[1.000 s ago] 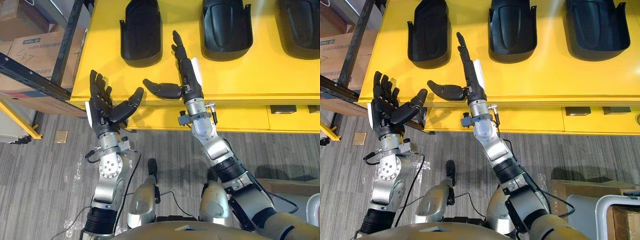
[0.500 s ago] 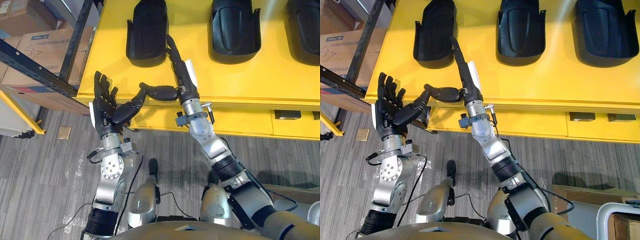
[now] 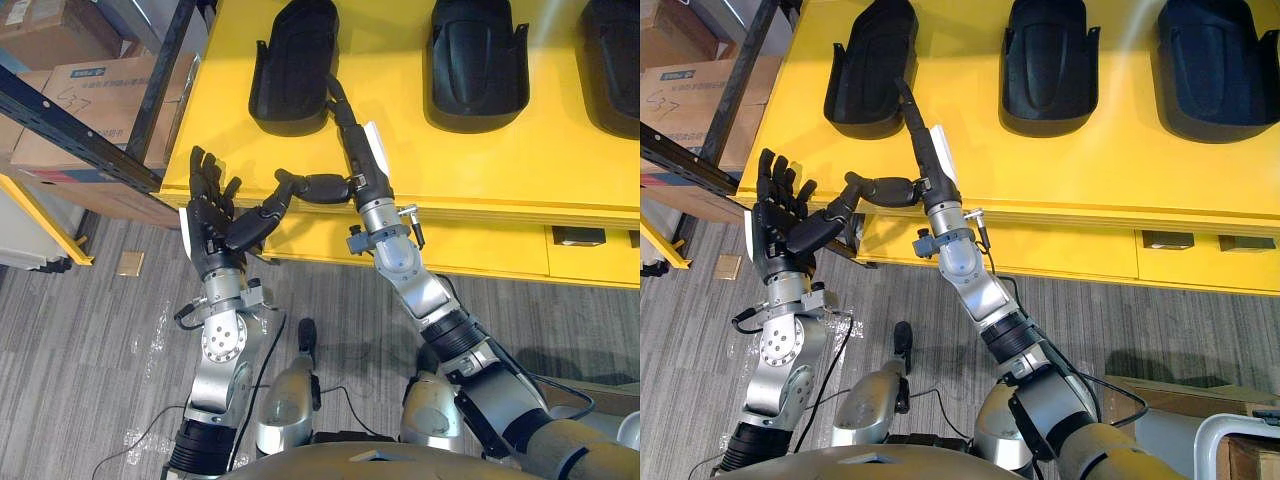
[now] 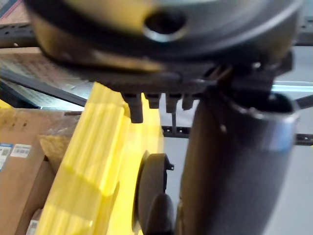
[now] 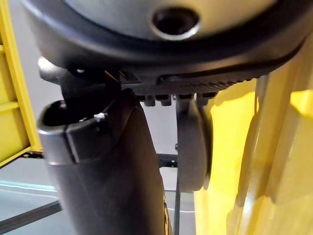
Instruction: Walk over and take three plastic housings, then place them on the shelf
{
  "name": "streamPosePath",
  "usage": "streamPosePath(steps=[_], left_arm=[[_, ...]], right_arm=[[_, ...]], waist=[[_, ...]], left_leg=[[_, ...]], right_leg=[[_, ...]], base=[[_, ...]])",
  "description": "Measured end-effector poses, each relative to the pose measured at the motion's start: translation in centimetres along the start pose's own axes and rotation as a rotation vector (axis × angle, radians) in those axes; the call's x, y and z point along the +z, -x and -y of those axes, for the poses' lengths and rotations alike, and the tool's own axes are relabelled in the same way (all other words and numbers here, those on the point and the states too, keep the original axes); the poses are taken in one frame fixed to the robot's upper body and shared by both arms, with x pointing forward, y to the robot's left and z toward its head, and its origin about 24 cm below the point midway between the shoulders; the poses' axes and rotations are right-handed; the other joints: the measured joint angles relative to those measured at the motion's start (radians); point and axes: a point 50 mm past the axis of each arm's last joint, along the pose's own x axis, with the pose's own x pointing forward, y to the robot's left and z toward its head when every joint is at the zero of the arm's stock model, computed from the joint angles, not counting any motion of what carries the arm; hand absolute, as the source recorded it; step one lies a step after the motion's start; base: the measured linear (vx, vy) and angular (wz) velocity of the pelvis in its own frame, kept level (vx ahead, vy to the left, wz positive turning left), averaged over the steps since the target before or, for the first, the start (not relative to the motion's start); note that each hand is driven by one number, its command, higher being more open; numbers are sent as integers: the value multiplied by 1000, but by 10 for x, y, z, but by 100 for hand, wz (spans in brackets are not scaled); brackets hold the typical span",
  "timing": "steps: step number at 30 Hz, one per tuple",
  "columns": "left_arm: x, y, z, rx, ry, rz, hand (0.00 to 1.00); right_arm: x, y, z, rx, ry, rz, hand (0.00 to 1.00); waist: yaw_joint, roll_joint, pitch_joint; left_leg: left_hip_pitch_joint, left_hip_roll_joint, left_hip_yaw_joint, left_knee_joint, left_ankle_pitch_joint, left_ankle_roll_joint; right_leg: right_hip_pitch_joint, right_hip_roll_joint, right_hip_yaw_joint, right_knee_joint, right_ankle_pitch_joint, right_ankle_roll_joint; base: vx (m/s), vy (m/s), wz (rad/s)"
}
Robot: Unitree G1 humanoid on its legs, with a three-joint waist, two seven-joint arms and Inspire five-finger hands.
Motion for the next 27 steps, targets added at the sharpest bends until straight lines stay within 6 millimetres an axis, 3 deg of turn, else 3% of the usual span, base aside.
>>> streamPosePath(steps=[3, 9, 11, 16, 27], left_arm=[[-4, 2, 1, -10, -7, -21, 100], [-21, 18, -11, 10, -67, -122, 100], [-28, 24, -17, 29, -89, -166, 100], [-33, 33, -26, 56, -121, -211, 100], [-37, 35, -25, 11, -166, -239, 100]], right_arm=[[-4, 3, 1, -28, 4, -25, 100], [-14, 28, 3, -79, -31, -80, 100], [-9, 45, 4, -110, -69, -74, 100], [6, 76, 20, -206, -133, -16, 100], [2, 106, 54, -316, -72, -18, 100]], waist=[[7, 2, -11], [14, -7, -74], [13, -19, -128], [6, -64, -194], [-15, -91, -269]], left_leg=[[12, 0, 6, -1, -4, 0], [50, 10, 25, -3, -20, -11], [52, 16, 43, -4, -30, -14], [99, 37, 98, -6, -52, -29], [124, 50, 158, -7, -68, -35]], right_leg=[[22, 4, 3, -28, 13, 2], [76, 19, 7, -87, 36, 6], [77, 26, 20, -106, 42, 6], [93, 46, 64, -123, 45, 2], [90, 60, 115, -154, 63, -8]], base=[[-4, -3, -4], [15, -17, -8], [26, -21, -21], [24, -24, -32], [-11, -2, -16]])
